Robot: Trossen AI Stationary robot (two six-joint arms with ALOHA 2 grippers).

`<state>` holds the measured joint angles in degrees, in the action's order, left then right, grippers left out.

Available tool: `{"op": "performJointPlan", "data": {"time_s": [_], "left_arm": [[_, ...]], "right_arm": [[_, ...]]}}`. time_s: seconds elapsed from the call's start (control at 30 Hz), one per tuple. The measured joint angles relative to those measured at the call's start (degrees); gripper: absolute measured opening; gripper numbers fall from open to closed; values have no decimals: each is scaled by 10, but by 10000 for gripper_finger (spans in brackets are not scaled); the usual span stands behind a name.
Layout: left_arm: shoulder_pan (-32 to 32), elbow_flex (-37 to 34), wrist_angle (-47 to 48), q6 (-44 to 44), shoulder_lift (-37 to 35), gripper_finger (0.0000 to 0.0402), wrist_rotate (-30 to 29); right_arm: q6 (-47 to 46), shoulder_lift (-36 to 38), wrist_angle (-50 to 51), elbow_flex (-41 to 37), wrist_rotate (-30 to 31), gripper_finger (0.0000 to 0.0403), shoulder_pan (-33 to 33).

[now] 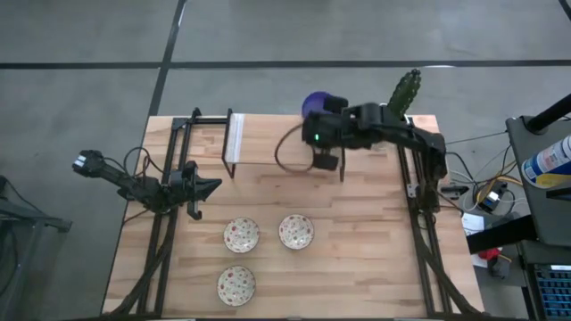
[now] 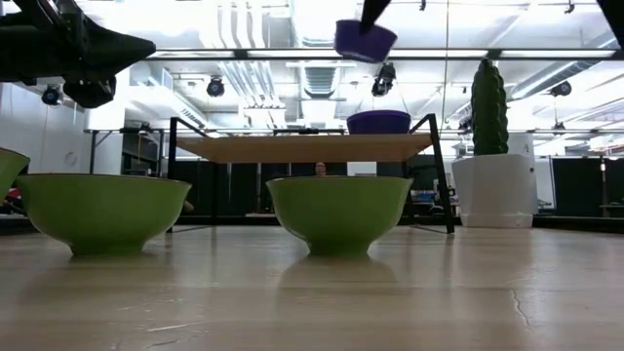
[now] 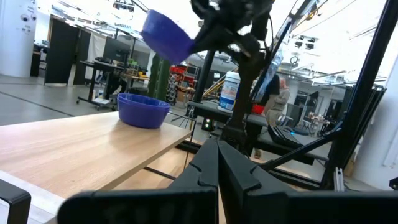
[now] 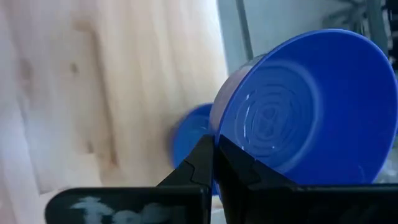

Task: Pick & Place Mini bowls
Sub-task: Stack the blue bowl on top of the other blue bowl on the shelf

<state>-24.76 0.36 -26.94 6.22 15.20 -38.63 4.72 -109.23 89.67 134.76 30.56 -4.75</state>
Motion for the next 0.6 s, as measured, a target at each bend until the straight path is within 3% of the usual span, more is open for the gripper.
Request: {"op": "performJointPlan", "data": {"time_s": [0.33,0.6], "left_arm": [[0,0,0,0,0,0,0],[0,0,0,0,0,0,0]], "right_arm": [[1,0,-1,-2,-108,8,-116],[-2,-20,-1,-4,-144,8,-149]]}}
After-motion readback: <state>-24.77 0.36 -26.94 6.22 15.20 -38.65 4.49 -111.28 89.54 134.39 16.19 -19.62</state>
